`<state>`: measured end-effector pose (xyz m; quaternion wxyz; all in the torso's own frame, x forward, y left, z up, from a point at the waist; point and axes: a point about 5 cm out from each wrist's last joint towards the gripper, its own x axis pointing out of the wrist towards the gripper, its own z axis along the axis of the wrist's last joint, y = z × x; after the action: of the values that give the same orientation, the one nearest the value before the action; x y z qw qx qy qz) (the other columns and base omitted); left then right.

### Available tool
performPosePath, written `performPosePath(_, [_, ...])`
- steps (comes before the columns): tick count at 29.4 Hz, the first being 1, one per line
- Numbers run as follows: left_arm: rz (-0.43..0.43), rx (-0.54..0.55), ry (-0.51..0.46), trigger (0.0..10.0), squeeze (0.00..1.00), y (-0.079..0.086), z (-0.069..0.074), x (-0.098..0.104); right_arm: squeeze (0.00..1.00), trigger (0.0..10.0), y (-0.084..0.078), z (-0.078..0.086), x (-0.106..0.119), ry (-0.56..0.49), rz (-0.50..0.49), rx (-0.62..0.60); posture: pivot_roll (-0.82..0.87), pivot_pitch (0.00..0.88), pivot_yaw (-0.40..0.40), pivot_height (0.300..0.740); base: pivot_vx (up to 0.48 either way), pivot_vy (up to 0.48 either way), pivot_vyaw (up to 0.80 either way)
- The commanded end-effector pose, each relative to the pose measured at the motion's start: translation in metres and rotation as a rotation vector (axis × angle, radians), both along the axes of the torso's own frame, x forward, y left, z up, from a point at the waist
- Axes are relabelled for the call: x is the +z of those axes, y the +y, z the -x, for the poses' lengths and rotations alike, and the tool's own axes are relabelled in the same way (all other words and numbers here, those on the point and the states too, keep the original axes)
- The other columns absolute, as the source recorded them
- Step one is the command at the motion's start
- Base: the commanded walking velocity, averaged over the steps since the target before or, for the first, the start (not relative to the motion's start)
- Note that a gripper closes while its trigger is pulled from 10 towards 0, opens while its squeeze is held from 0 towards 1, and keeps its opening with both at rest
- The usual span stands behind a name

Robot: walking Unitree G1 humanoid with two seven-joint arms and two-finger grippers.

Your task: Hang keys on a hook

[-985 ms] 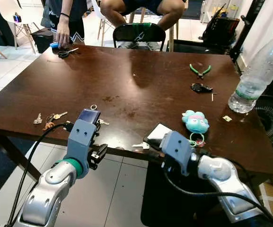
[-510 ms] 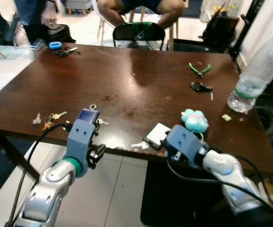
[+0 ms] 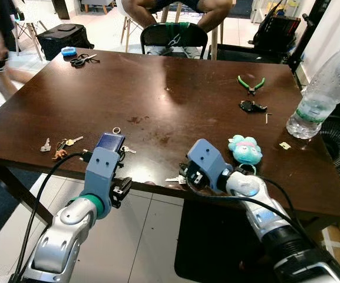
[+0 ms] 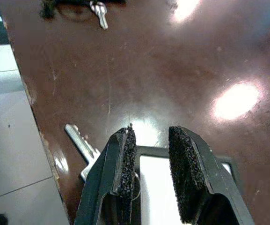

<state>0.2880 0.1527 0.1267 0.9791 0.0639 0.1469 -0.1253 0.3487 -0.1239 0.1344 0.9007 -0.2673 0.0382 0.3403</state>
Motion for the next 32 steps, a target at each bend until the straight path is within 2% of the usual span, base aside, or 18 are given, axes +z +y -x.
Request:
performPosePath(1, [-0.012,0.016,0.03,10.0,0.0,0.004,0.003,-0.007,0.0,10.0,-0.002,0.0,-0.005,0.01,0.017,-0.004,-0.05,0.096,0.089,0.74,0.0,0.0,0.0])
performPosePath(6, [-0.011,0.018,0.034,10.0,0.0,0.005,0.004,-0.008,0.0,10.0,-0.003,-0.001,-0.007,0.013,0.024,0.003,-0.05,0.099,0.091,0.74,0.0,0.0,0.0])
performPosePath(12, [-0.005,0.014,0.039,10.0,0.0,0.004,0.003,-0.01,0.0,10.0,-0.013,-0.002,-0.001,-0.067,0.095,0.014,-0.06,0.094,0.092,0.74,0.0,0.0,0.0])
performPosePath(19, [-0.003,0.015,0.042,10.0,0.0,0.004,0.003,-0.01,0.0,10.0,-0.021,0.005,0.007,-0.103,0.077,0.02,-0.07,0.087,0.093,0.74,0.0,0.0,0.0])
performPosePath(26, [-0.004,0.015,0.042,10.0,0.0,0.005,0.003,-0.011,0.0,10.0,-0.022,0.007,0.004,-0.098,0.074,0.026,-0.07,0.086,0.095,0.74,0.0,0.0,0.0])
performPosePath(32, [-0.004,0.016,0.041,10.0,0.0,0.005,0.002,-0.01,0.0,10.0,-0.024,0.013,-0.007,-0.063,0.121,0.067,-0.07,0.089,0.095,0.74,0.0,0.0,0.0])
